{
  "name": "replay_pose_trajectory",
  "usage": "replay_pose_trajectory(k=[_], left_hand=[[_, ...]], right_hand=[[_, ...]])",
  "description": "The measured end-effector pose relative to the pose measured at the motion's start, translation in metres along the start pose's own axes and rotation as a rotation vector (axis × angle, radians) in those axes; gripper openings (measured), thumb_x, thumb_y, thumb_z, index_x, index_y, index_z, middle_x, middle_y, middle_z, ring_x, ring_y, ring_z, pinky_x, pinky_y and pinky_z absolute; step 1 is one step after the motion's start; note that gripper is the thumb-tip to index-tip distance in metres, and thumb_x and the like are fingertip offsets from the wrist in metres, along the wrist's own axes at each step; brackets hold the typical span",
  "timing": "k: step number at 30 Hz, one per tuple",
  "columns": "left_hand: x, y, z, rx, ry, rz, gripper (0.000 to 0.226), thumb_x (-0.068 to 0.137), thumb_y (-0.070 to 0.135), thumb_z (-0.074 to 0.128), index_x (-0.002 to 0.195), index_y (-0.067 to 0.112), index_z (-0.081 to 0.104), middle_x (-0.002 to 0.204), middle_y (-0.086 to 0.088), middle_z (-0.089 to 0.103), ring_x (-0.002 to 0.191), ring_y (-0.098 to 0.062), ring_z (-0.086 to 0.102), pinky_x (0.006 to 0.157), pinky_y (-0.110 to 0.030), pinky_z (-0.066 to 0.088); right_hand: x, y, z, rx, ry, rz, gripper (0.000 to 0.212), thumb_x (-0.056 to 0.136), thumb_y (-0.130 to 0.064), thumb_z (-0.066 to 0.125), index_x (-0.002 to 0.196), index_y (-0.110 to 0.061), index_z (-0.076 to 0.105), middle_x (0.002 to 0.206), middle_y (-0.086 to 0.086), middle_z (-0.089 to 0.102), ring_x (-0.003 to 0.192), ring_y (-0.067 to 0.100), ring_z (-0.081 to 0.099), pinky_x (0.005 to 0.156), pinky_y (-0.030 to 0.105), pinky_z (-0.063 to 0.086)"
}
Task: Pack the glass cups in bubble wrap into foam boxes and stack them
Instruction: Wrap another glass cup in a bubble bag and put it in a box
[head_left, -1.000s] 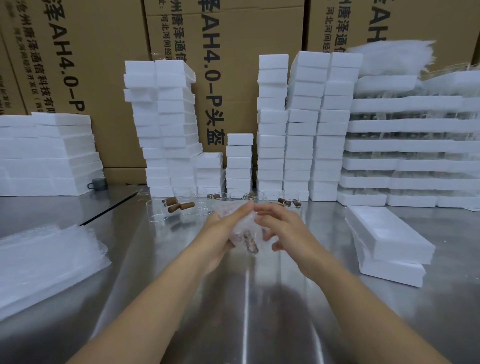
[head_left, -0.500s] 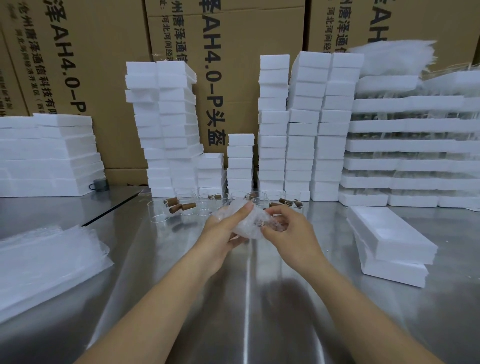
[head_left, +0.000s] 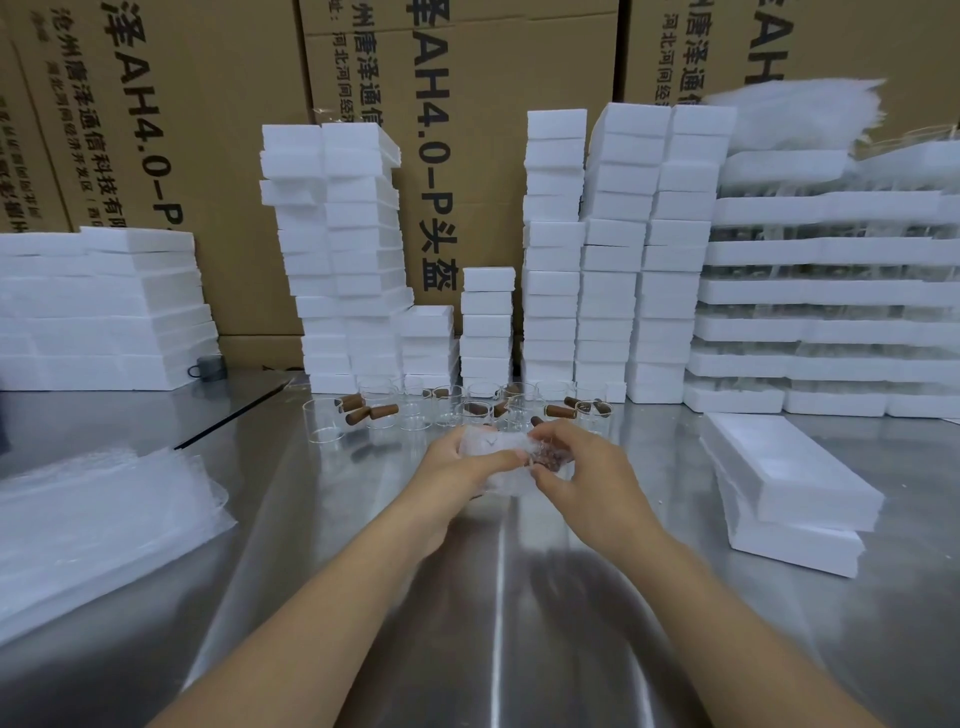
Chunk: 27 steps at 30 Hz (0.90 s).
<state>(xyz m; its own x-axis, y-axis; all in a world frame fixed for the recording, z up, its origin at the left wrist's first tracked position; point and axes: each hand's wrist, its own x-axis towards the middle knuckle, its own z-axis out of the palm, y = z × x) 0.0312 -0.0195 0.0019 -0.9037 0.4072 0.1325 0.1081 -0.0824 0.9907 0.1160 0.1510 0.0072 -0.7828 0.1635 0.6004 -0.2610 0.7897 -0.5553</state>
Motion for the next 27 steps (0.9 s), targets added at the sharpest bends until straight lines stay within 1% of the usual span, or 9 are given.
replay_pose_trajectory(k=[3,6,9,11,13,16,20,24,27], left_hand=[[0.001,-0.001,0.001,-0.084,-0.049,-0.008,0.064,0.068,0.027,0.099,0.121,0.013,0.067,0.106,-0.011,0.078,0.096,-0.026,0.074,0.087,-0.042,0.053],[0.002,-0.001,0.0,-0.078,-0.043,0.004,0.074,0.061,0.031,0.102,0.125,0.021,0.068,0.113,-0.008,0.08,0.1,-0.028,0.078,0.088,-0.044,0.059],[0.002,-0.002,-0.002,-0.013,-0.011,0.043,0.061,0.059,0.036,0.102,0.114,0.034,0.076,0.112,-0.003,0.081,0.102,-0.027,0.08,0.09,-0.047,0.062],[0.003,-0.002,-0.003,0.011,0.026,0.062,0.05,0.058,0.037,0.101,0.102,0.038,0.078,0.108,-0.002,0.082,0.099,-0.026,0.08,0.09,-0.049,0.063],[0.004,-0.002,-0.004,0.022,0.077,0.072,0.053,0.053,0.041,0.101,0.1,0.034,0.078,0.105,-0.002,0.082,0.095,-0.024,0.08,0.088,-0.048,0.063],[0.005,-0.001,-0.009,0.025,0.132,0.08,0.065,0.049,0.045,0.1,0.106,0.025,0.076,0.101,-0.002,0.082,0.088,-0.019,0.078,0.081,-0.04,0.062],[0.006,-0.003,-0.013,0.033,0.167,0.071,0.06,0.054,0.044,0.099,0.106,0.026,0.076,0.099,0.002,0.082,0.086,-0.013,0.079,0.076,-0.032,0.062],[0.007,-0.005,-0.015,0.048,0.181,0.068,0.061,0.051,0.049,0.099,0.104,0.028,0.076,0.1,0.003,0.082,0.093,-0.017,0.079,0.079,-0.034,0.062],[0.009,-0.004,-0.016,0.049,0.186,0.064,0.062,0.052,0.049,0.099,0.105,0.026,0.076,0.098,0.005,0.082,0.093,-0.016,0.079,0.082,-0.033,0.062]], right_hand=[[-0.001,-0.002,0.001,0.047,-0.009,-0.033,0.035,0.086,-0.019,0.074,0.112,-0.04,0.066,0.091,-0.029,0.068,0.093,-0.004,0.063,0.08,0.007,0.042],[-0.002,-0.004,0.0,0.097,-0.02,-0.035,0.04,0.087,-0.019,0.072,0.113,-0.047,0.061,0.097,-0.036,0.066,0.093,-0.006,0.064,0.078,0.004,0.042],[-0.001,-0.002,0.0,0.087,-0.069,-0.017,0.031,0.088,-0.024,0.073,0.113,-0.043,0.068,0.095,-0.033,0.068,0.092,-0.006,0.064,0.078,0.005,0.043],[-0.001,-0.002,-0.001,0.066,-0.108,0.005,0.034,0.087,-0.029,0.071,0.119,-0.039,0.069,0.099,-0.027,0.07,0.098,-0.005,0.063,0.085,0.009,0.043],[0.0,-0.003,-0.005,0.031,-0.089,0.025,0.039,0.087,-0.029,0.07,0.125,-0.035,0.068,0.117,-0.018,0.068,0.111,0.003,0.059,0.099,0.023,0.045],[0.005,0.001,-0.023,-0.17,0.131,0.063,0.038,0.088,-0.024,0.069,0.127,-0.026,0.069,0.129,-0.004,0.065,0.124,0.021,0.053,0.106,0.036,0.04],[0.006,0.015,-0.054,-0.523,0.319,0.269,0.043,0.088,-0.018,0.066,0.131,-0.021,0.064,0.139,0.005,0.057,0.133,0.029,0.043,0.108,0.046,0.031],[0.0,0.029,-0.072,-0.706,0.214,0.498,0.052,0.087,-0.015,0.059,0.139,-0.02,0.055,0.14,0.008,0.054,0.132,0.031,0.044,0.11,0.047,0.026],[-0.001,0.033,-0.08,-0.699,0.138,0.515,0.053,0.089,-0.012,0.056,0.14,-0.025,0.054,0.133,0.006,0.058,0.12,0.029,0.054,0.101,0.043,0.033]])
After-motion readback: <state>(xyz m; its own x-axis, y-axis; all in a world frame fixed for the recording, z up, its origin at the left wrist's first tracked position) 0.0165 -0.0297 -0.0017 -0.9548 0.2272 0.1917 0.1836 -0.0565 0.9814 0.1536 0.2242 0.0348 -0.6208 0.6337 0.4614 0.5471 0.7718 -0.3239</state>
